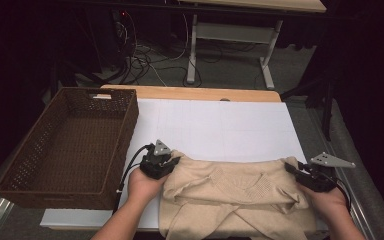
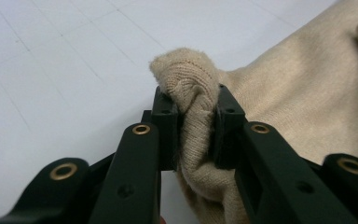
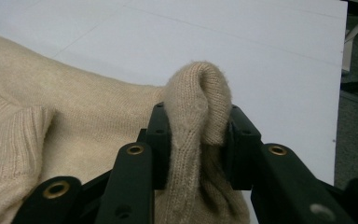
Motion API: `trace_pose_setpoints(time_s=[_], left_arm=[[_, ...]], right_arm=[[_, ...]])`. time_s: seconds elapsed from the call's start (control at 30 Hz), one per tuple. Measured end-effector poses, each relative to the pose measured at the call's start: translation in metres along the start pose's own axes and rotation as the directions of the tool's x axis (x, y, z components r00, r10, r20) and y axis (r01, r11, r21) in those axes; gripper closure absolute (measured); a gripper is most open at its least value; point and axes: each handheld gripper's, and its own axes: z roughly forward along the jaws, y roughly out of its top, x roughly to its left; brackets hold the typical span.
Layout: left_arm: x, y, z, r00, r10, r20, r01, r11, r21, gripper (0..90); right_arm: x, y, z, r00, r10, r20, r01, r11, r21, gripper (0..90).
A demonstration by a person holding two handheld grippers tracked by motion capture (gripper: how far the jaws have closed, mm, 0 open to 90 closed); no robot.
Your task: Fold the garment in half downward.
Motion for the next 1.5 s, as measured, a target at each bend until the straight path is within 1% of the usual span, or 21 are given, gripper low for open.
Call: trace_pose_setpoints(time_s=[0.13,0.37,0.47,0.53,0.63,0.67,0.7,0.73,0.83,0.87,0.93,1.0,1.07,1.1,1.17,1.2,1.23,1.27,1.33,1.43,1.5], left_arm=[[0.006,0.01,0.002,0.9999,-0.003,-0.016,0.003,0.9999,-0.01,72.9],[0.019,0.036,0.003,0.9977,0.035,-0.058,-0.036,0.9991,-0.021,72.9],[0.027,0.045,0.006,0.996,0.041,-0.08,-0.043,0.9985,-0.033,72.9],[0.033,0.051,0.007,0.9957,0.037,-0.085,-0.041,0.9984,-0.04,72.9],[0.038,0.066,0.005,0.9902,0.068,-0.122,-0.074,0.9962,-0.046,72.8],[0.038,0.066,0.005,0.9902,0.068,-0.122,-0.074,0.9962,-0.046,72.7],[0.04,0.071,0.004,0.9896,0.066,-0.128,-0.074,0.9956,-0.058,72.7],[0.044,0.08,0.004,0.9884,0.06,-0.139,-0.071,0.9946,-0.075,72.7],[0.051,0.091,0.01,0.9858,0.042,-0.163,-0.058,0.9932,-0.1,72.5],[0.051,0.091,0.01,0.9858,0.042,-0.163,-0.058,0.9932,-0.1,72.5],[0.056,0.097,0.016,0.985,0.023,-0.171,-0.044,0.9917,-0.121,72.4],[0.059,0.098,0.022,0.9855,0.009,-0.17,-0.029,0.9926,-0.118,71.9],[0.061,0.097,0.029,0.9883,-0.012,-0.152,-0.005,0.9943,-0.106,69.7],[0.061,0.096,0.033,0.9898,-0.026,-0.14,0.013,0.9957,-0.092,66.4],[0.061,0.093,0.039,0.9908,-0.043,-0.128,0.036,0.9979,-0.054,57.6],[0.061,0.091,0.042,0.9914,-0.05,-0.121,0.045,0.9981,-0.041,52.4],[0.061,0.089,0.042,0.9926,-0.058,-0.106,0.055,0.9979,-0.035,47.9],[0.061,0.088,0.042,0.9923,-0.066,-0.105,0.063,0.9976,-0.028,45.8],[0.059,0.085,0.037,0.9901,-0.082,-0.113,0.078,0.996,-0.043,40.2],[0.055,0.079,0.026,0.991,-0.098,-0.091,0.095,0.9948,-0.036,31.3],[0.047,0.071,0.016,0.9918,-0.104,-0.074,0.1,0.9935,-0.053,29.4]], right_arm=[[-0.003,0.009,0.006,0.9999,-0.005,0.012,0.005,1.0,-0.001,69.2],[-0.012,0.029,0.018,0.9994,-0.012,0.034,0.013,0.9997,-0.023,69.2],[-0.017,0.039,0.027,0.9987,-0.013,0.049,0.015,0.9994,-0.03,69.1],[-0.02,0.047,0.034,0.9972,-0.017,0.072,0.021,0.9989,-0.043,69.1],[-0.025,0.063,0.04,0.9962,-0.026,0.083,0.03,0.9981,-0.054,68.6],[-0.027,0.069,0.042,0.9956,-0.031,0.088,0.037,0.9976,-0.059,68.6],[-0.028,0.074,0.044,0.9952,-0.025,0.095,0.032,0.9973,-0.066,68.6],[-0.03,0.08,0.046,0.9945,-0.024,0.102,0.031,0.9969,-0.072,68.6],[-0.034,0.097,0.052,0.9898,-0.013,0.142,0.028,0.9946,-0.1,68.5],[-0.034,0.097,0.052,0.9898,-0.013,0.142,0.028,0.9946,-0.1,68.5],[-0.039,0.107,0.056,0.9873,0.003,0.159,0.016,0.9927,-0.12,68.3],[-0.042,0.112,0.062,0.9852,0.014,0.171,0.006,0.9932,-0.116,67.5],[-0.046,0.112,0.07,0.9846,0.015,0.174,-0.001,0.9966,-0.083,66.1],[-0.047,0.111,0.075,0.984,0.012,0.178,0.0,0.9979,-0.064,65.2],[-0.049,0.106,0.083,0.9853,0.014,0.17,-0.008,0.9992,-0.039,61.3],[-0.051,0.103,0.086,0.9887,0.028,0.147,-0.025,0.9994,-0.023,57.2],[-0.052,0.101,0.088,0.9892,0.039,0.141,-0.038,0.9992,-0.014,52.9],[-0.052,0.098,0.089,0.9891,0.049,0.139,-0.048,0.9988,-0.009,48.9],[-0.052,0.093,0.087,0.9898,0.061,0.129,-0.061,0.9981,-0.01,42.8],[-0.05,0.085,0.078,0.991,0.052,0.124,-0.051,0.9986,-0.014,42.0],[-0.048,0.078,0.07,0.9915,0.041,0.124,-0.041,0.9992,-0.004,42.0]])
